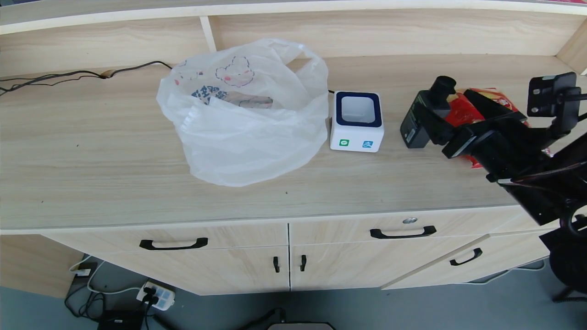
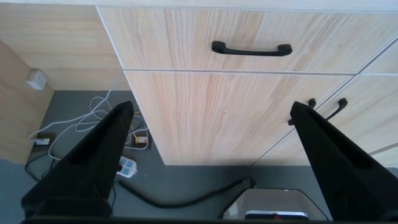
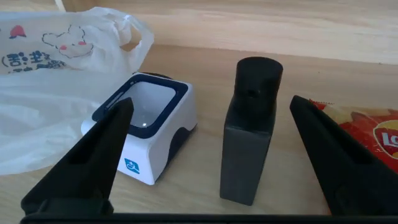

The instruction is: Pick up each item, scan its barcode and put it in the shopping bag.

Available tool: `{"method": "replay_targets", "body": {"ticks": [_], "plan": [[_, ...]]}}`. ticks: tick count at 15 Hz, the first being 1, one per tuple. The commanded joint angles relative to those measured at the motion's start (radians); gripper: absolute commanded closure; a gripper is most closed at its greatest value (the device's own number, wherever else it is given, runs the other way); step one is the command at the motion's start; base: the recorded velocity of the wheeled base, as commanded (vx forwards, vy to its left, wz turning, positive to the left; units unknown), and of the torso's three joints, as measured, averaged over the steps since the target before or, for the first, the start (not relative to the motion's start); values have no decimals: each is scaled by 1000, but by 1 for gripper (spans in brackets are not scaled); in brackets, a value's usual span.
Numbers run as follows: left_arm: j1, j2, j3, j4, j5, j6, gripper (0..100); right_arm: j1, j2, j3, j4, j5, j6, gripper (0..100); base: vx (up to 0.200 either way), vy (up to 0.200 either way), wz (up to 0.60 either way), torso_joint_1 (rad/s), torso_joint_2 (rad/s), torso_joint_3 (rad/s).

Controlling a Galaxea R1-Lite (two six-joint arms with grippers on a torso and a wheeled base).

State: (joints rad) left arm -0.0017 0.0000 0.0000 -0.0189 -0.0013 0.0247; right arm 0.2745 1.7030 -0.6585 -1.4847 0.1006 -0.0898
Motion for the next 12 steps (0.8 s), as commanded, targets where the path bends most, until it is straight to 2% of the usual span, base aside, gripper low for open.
{"method": "replay_targets", "body": {"ticks": [1, 8, 12], "plan": [[0, 2, 0, -1, 0, 0, 0, -9, 58, 0, -2, -1, 1, 0, 0, 0, 0, 0, 0, 0], [0, 2, 0, -7, 0, 1, 0, -69, 135, -72, 0, 4, 21, 0, 0, 0, 0, 0, 0, 0], [0, 2, 0, -7, 0, 1, 0, -72, 196, -138, 1, -1, 41, 0, 0, 0, 0, 0, 0, 0]]}}
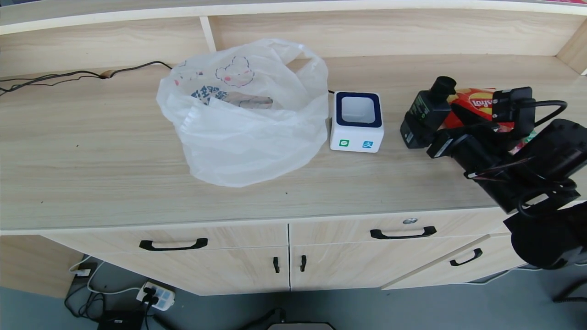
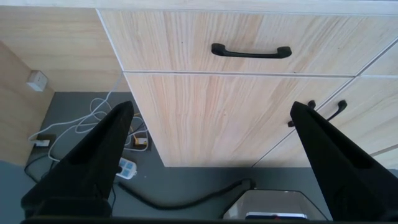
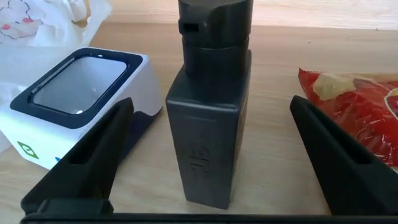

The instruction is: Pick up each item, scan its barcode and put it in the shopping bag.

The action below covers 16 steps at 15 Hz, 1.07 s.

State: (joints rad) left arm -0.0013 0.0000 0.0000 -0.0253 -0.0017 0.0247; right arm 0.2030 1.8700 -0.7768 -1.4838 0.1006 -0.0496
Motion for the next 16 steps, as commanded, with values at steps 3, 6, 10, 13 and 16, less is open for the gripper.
{"method": "replay_targets", "body": {"ticks": [3, 6, 10, 13, 16], "plan": [[0, 2, 0, -1, 0, -2, 0, 1, 74, -64, 4, -1, 2, 0, 0, 0, 0, 0, 0, 0], [0, 2, 0, -1, 0, 0, 0, 0, 78, -73, 16, -7, 2, 0, 0, 0, 0, 0, 0, 0], [0, 2, 0, -2, 0, 0, 0, -2, 97, -148, 33, -10, 4, 0, 0, 0, 0, 0, 0, 0], [0, 2, 0, -4, 0, 3, 0, 1, 97, -194, 66, -42, 27, 100, 0, 0, 0, 0, 0, 0], [0, 2, 0, -4, 0, 6, 0, -2, 92, -162, 65, -35, 34, 100, 0, 0, 0, 0, 0, 0]]}}
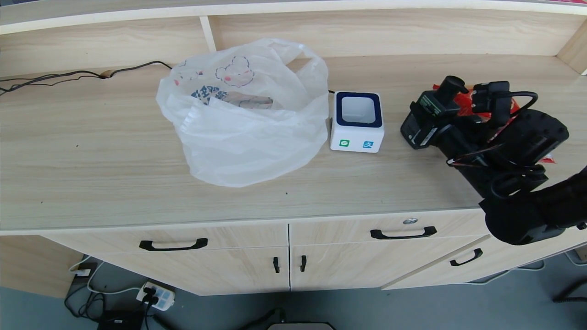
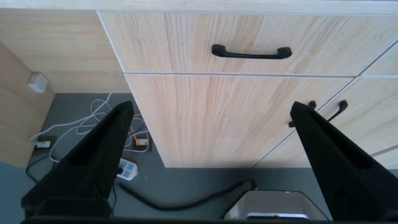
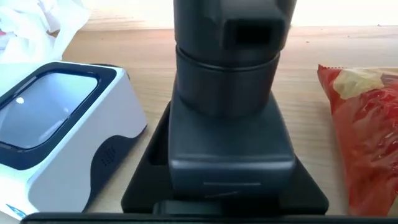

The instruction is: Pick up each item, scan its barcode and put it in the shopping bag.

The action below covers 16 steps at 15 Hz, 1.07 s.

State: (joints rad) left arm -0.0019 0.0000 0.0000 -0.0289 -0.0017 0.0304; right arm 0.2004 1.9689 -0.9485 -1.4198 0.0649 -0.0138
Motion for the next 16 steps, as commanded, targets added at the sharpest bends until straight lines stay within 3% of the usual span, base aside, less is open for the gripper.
{"method": "replay_targets", "body": {"ticks": [1, 4, 8, 11, 15, 16], "plan": [[0, 2, 0, 0, 0, 0, 0, 2, -9, 14, 1, 1, 2, 100, 0, 0, 0, 0, 0, 0], [0, 2, 0, -3, 0, 0, 0, 5, -33, 17, 1, 0, 2, 100, 0, 0, 0, 0, 0, 0], [0, 2, 0, -3, 0, -6, 0, 25, -111, 165, -4, -2, 21, 100, 0, 0, 0, 0, 0, 0], [0, 2, 0, -2, 0, -7, 0, 51, -142, 143, 5, -2, 31, 100, 0, 0, 0, 0, 0, 0], [0, 2, 0, -2, 0, -9, 0, 128, -243, 152, 67, -25, 75, 100, 0, 0, 0, 0, 0, 0], [0, 2, 0, -2, 0, -9, 0, 175, -300, 191, 82, -80, 115, 100, 0, 0, 0, 0, 0, 0]]}}
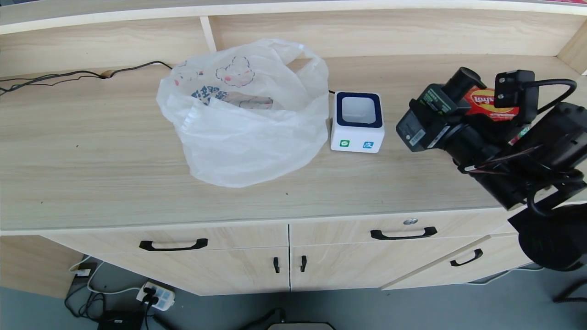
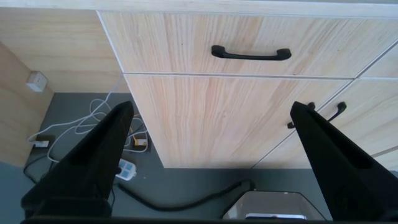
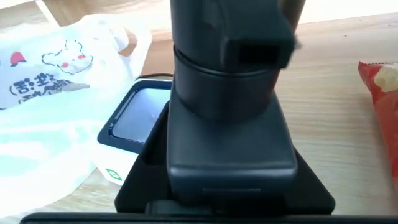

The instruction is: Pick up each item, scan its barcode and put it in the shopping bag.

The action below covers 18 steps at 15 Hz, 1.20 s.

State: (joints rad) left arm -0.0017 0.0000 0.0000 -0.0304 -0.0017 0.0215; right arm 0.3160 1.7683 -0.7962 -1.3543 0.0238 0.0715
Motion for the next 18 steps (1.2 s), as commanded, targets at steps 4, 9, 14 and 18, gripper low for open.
{"method": "replay_targets", "body": {"ticks": [4, 9, 14, 18], "plan": [[0, 2, 0, 1, 0, 2, 0, 311, -300, 190, 69, -124, 206, 100, 0, 0, 0, 0, 0, 0], [0, 2, 0, 1, 0, 6, 0, 634, -397, 287, 70, -120, 461, 100, 0, 0, 0, 0, 0, 0], [0, 2, 0, 1, 0, 41, 0, 854, -319, 114, 135, -48, 570, 100, 0, 0, 0, 0, 0, 0], [0, 2, 0, 0, 0, 41, 0, 859, -274, 57, 139, -10, 626, 100, 0, 0, 0, 0, 0, 0]]}}
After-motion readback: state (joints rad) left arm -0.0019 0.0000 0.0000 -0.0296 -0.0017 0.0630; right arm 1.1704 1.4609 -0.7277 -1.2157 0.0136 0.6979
